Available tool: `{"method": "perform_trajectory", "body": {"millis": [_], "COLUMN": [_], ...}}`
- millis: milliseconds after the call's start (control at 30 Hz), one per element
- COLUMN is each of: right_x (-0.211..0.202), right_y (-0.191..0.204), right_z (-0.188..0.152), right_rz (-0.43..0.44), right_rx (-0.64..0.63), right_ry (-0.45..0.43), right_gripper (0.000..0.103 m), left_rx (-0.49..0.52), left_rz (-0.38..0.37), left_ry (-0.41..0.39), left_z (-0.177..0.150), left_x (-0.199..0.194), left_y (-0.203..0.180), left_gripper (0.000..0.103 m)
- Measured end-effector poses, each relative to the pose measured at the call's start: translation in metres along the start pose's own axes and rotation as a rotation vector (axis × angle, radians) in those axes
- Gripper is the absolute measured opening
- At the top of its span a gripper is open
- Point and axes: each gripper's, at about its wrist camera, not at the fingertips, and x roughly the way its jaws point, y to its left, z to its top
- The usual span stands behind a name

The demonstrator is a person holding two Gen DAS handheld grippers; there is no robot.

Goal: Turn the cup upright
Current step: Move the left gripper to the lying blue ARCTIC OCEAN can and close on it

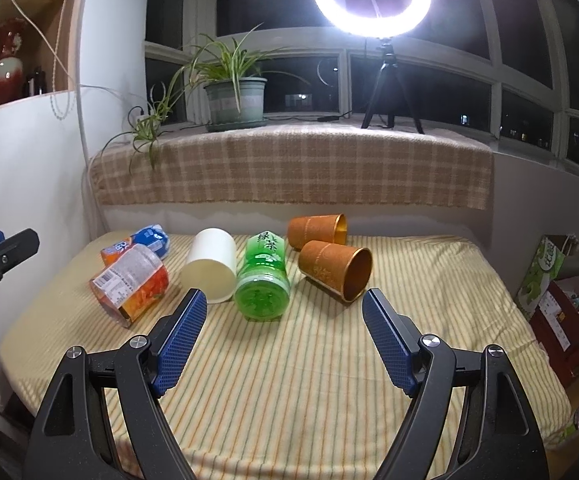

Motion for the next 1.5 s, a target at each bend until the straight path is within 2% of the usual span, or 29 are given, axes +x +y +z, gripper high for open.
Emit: {"method": "perform_trajectory", "body": {"millis": [233,467,633,800,967,1067,1133,1300,1500], "right_x": [0.02,0.037,0.043,0.045,0.046,0.048,0.048,0.049,0.054], "right_y": [0.009,0.021,0.029,0.031,0.026,0.022,0.019,0.011,-0.001], "right_z": [0.007,0.019,0.015,0.008,0.003,0.0,-0.002,-0.006,-0.009], "right_rz": [0.049,0.086,0.099,0.088,0.072,0.061,0.056,0.035,0.02], "right_rx": [0.006,-0.003,-0.007,-0.017,-0.012,-0.006,-0.001,0.013,0.045], "right_ry": [0.029,0.032,0.049,0.07,0.087,0.097,0.104,0.113,0.128], "right_gripper": [0.08,0.08,0.08,0.08,0.08,0.08,0.08,0.08,0.08], "left_rx": [-0.004,0.034,0.043,0.023,-0.033,-0.046,-0.05,-0.019,0.03], "left_rz": [0.038,0.014,-0.081,-0.134,-0.236,-0.266,-0.246,-0.255,-0.253], "left_ry": [0.019,0.08,0.214,0.323,0.45,0.528,0.57,0.666,0.735], "left_z": [0.001,0.011,0.027,0.045,0.056,0.056,0.054,0.045,0.035], "left_x": [0.01,0.035,0.081,0.136,0.193,0.231,0.253,0.289,0.313], "left_y": [0.021,0.046,0.068,0.085,0.096,0.096,0.095,0.084,0.073], "left_gripper": [0.103,0.103,0.103,0.103,0.103,0.099,0.096,0.096,0.096]}}
